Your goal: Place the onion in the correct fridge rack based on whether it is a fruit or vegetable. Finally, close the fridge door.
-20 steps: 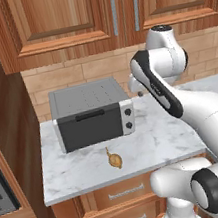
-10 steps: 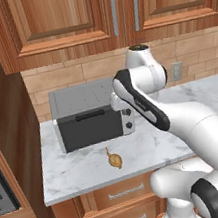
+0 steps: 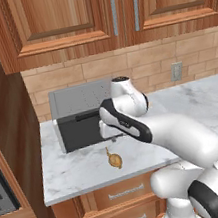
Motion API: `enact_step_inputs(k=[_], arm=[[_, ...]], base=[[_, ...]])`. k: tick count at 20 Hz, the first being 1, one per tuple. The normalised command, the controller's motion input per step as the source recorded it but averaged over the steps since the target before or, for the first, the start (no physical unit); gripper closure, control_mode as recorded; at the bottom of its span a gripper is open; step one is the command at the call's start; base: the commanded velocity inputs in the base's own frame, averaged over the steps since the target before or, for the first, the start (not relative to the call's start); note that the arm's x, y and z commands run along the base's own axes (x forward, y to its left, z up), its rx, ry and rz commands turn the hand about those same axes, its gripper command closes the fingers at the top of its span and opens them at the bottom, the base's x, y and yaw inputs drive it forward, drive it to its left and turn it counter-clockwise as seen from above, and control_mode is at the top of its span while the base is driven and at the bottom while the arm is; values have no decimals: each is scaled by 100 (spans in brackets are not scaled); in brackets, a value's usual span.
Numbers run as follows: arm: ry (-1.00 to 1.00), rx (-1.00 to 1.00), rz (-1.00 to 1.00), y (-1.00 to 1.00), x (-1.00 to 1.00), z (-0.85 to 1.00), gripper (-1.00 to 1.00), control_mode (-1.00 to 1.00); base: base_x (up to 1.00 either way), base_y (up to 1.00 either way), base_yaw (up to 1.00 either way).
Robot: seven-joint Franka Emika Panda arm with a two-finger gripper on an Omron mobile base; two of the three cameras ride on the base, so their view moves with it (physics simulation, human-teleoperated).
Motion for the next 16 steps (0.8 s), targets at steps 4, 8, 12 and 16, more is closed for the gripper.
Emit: enact_step_inputs(k=[4,8,12,16], arm=[[0,0,3,32,-6,-91,-100,-100],[0,-4,13,23,0,-61,-100,-100],[0,0,5,3,6,-24,-100,-100],[0,0,0,26,15,-51,-100,-100]], base=[[0,0,0],[0,0,0],[0,0,0],[0,0,0]])
